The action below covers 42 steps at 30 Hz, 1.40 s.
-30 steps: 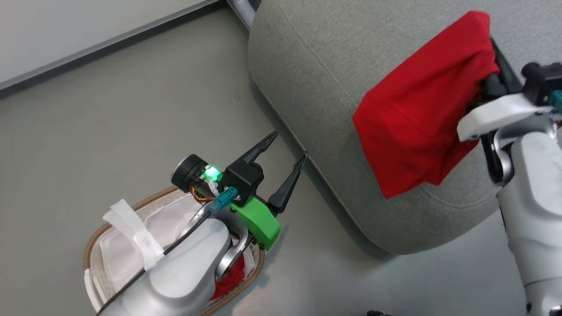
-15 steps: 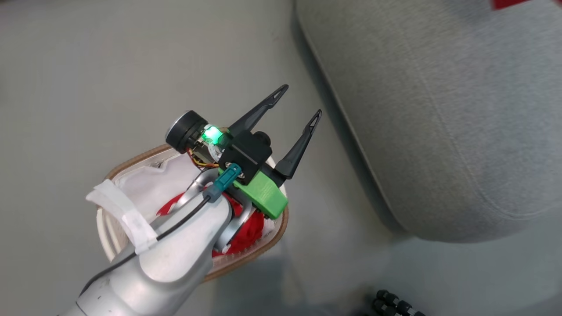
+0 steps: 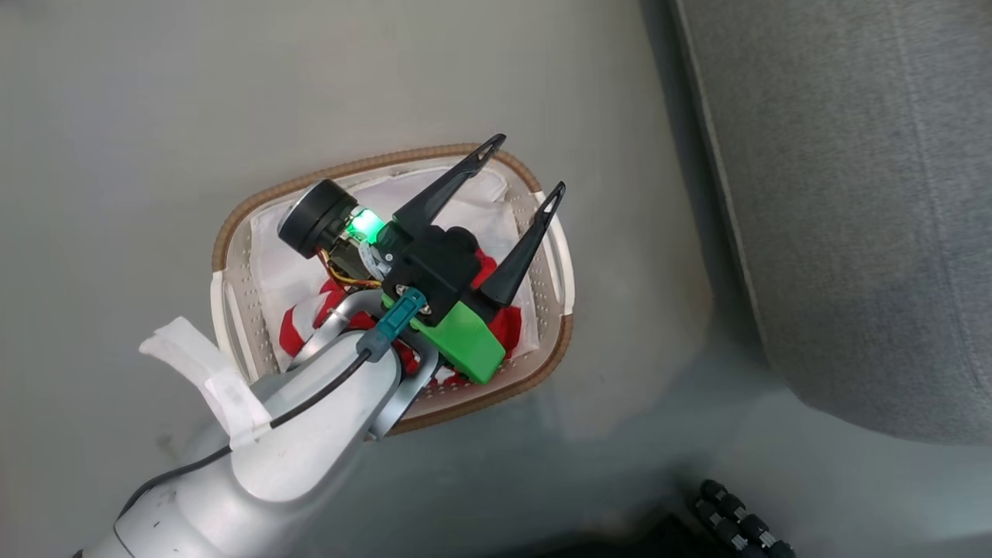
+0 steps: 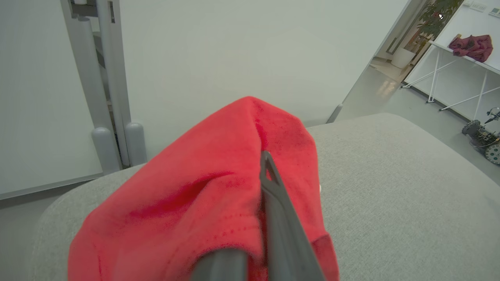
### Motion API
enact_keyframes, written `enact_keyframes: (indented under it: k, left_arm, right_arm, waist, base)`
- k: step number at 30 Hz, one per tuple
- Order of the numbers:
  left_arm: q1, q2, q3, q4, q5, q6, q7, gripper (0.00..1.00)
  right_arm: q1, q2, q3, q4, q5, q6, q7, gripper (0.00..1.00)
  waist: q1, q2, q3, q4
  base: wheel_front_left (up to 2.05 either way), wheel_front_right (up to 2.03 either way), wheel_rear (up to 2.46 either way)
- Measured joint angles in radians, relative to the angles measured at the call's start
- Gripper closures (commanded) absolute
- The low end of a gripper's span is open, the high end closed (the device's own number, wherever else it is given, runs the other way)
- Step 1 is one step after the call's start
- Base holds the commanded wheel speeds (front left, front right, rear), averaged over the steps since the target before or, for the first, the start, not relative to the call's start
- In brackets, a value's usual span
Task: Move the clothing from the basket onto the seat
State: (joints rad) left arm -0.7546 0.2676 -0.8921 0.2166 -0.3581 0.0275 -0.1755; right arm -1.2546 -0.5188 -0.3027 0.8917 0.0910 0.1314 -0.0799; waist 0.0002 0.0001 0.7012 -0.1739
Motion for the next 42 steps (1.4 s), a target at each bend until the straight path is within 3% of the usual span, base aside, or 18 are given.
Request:
enact_keyframes:
  k: [5, 6, 8, 10, 20, 31, 42]
  left_arm:
    - [-0.012, 0.007, -0.003, -0.019, 0.002, 0.006, 0.016, 0.00]
    - [-0.014, 0.011, -0.002, -0.021, 0.002, 0.010, 0.018, 0.00]
    - [-0.014, 0.021, -0.001, -0.025, 0.003, 0.012, 0.022, 0.00]
    - [-0.014, 0.029, -0.001, -0.035, 0.003, 0.012, 0.025, 0.00]
    - [-0.003, 0.026, 0.000, -0.030, -0.020, 0.018, 0.008, 0.00]
    - [0.057, -0.031, 0.022, 0.069, -0.082, 0.014, -0.065, 0.00]
    - [0.174, -0.073, 0.143, 0.138, -0.117, 0.018, -0.086, 0.00]
  right_arm:
    - [0.055, 0.057, -0.004, 0.115, -0.031, 0.000, -0.048, 1.00]
    - [0.058, 0.072, -0.002, 0.132, -0.031, 0.000, -0.063, 0.93]
    - [0.059, 0.093, 0.005, 0.155, -0.031, 0.000, -0.089, 0.59]
    - [0.059, 0.101, 0.008, 0.176, -0.029, 0.000, -0.110, 0.00]
    - [0.104, 0.114, 0.122, 0.190, -0.001, 0.000, -0.167, 0.00]
    - [0.268, 0.078, 0.318, 0.108, 0.086, 0.000, -0.176, 0.00]
    - [0.353, 0.075, 0.402, -0.022, 0.182, 0.000, -0.168, 0.00]
  waist:
    - [0.0000, 0.0000, 0.039, 0.014]
    - [0.0000, 0.0000, 0.044, 0.015]
    - [0.0000, 0.0000, 0.048, 0.011]
    - [-0.0001, 0.0000, 0.047, 0.002]
    - [-0.0001, -0.0001, -0.011, -0.031]
    - [-0.0002, 0.0000, -0.147, -0.025]
    - [-0.0003, 0.0000, -0.339, 0.025]
  base:
    - [0.00, 0.00, 0.00]
    - [0.00, 0.00, 0.00]
    - [0.00, 0.00, 0.00]
    - [0.00, 0.00, 0.00]
    - [0.00, 0.00, 0.00]
    - [0.00, 0.00, 0.00]
    - [0.00, 0.00, 0.00]
